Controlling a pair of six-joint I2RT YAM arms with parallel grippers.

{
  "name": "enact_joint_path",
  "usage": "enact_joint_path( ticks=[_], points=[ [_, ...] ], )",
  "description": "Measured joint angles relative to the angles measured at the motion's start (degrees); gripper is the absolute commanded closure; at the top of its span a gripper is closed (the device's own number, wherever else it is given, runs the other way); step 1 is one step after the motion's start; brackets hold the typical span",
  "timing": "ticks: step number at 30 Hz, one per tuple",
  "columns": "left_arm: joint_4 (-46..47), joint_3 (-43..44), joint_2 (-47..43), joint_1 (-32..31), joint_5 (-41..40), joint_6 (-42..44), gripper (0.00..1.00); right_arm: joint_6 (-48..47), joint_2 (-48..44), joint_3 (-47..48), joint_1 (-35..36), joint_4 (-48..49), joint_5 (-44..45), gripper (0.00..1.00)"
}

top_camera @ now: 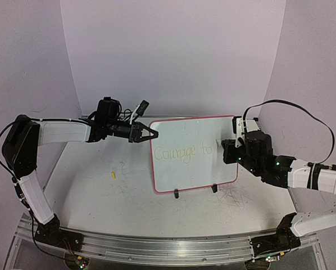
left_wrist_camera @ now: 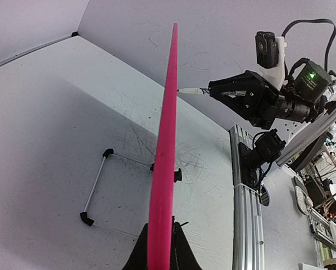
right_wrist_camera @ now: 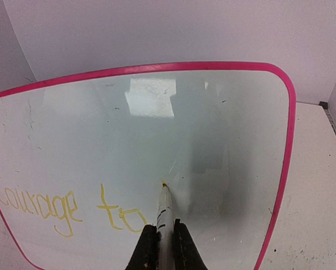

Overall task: Write a sentence on the whiteboard
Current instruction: Write a sentence at the center of the board.

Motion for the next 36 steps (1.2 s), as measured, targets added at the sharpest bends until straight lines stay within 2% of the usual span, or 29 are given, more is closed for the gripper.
enact_joint_path(
  ticks=[15,36],
  points=[
    [0.0,0.0,0.0,0.0,-0.3,-0.6,1.0,3.3,-1.3,-4.5,0.0,-1.0,-2.5,1.0],
    [0.0,0.0,0.0,-0.2,-0.2,0.0,1.0,2.6,-4.7,-4.5,0.0,-4.9,-2.2,1.0]
  ],
)
